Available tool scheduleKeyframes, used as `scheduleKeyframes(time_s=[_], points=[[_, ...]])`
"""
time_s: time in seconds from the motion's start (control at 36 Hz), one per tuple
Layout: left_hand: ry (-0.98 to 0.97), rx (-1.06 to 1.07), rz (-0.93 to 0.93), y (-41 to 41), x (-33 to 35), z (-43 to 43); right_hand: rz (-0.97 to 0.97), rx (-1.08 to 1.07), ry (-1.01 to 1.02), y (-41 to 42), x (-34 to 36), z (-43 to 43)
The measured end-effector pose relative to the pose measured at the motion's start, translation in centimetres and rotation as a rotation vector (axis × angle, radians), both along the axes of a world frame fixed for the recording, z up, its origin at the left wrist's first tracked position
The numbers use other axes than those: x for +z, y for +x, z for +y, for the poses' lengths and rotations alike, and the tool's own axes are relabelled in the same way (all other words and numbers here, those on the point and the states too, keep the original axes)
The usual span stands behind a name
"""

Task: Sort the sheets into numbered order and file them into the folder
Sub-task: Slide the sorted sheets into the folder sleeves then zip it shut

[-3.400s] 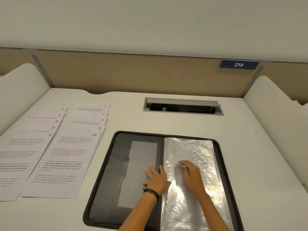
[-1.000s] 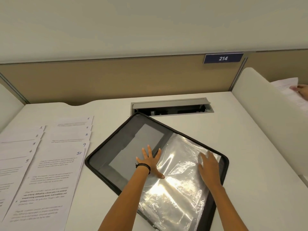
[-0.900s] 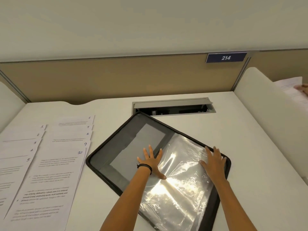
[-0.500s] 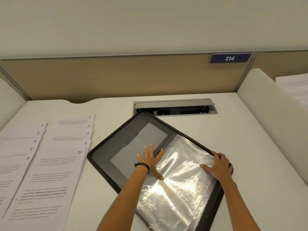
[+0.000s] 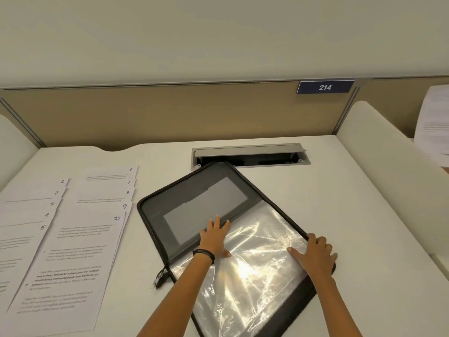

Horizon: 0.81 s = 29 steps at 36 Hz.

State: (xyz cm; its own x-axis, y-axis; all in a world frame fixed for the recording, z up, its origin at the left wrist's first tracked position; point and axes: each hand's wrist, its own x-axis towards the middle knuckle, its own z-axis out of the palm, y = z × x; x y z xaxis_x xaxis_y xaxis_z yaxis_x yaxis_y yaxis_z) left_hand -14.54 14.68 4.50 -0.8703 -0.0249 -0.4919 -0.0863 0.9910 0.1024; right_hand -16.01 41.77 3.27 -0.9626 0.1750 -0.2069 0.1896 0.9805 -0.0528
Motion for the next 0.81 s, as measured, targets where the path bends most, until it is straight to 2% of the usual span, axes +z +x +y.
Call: scheduleKeyframes(time_s=[0.14,0.28,0.61,0.81], points=[[0.061,0.075,0.082,1.6,-0.2,0.0,-0.015,0.013,-0.019,1.6,0.5,-0.3],[0.113,0.057,0.054,2.7,-0.5,-1.0,-0.045,0.034,-0.036,3.3,0.8,-0.5],[-0.016,0.044,0.054,3.6,-1.3,-0.7,-0.047,0.127,-0.068,7.4,0.3,-0.7],[-0.016,0.095,0.063,4.4,-1.6,-0.1,-0.076,0.172,-0.115,7.6,0.1,0.4]])
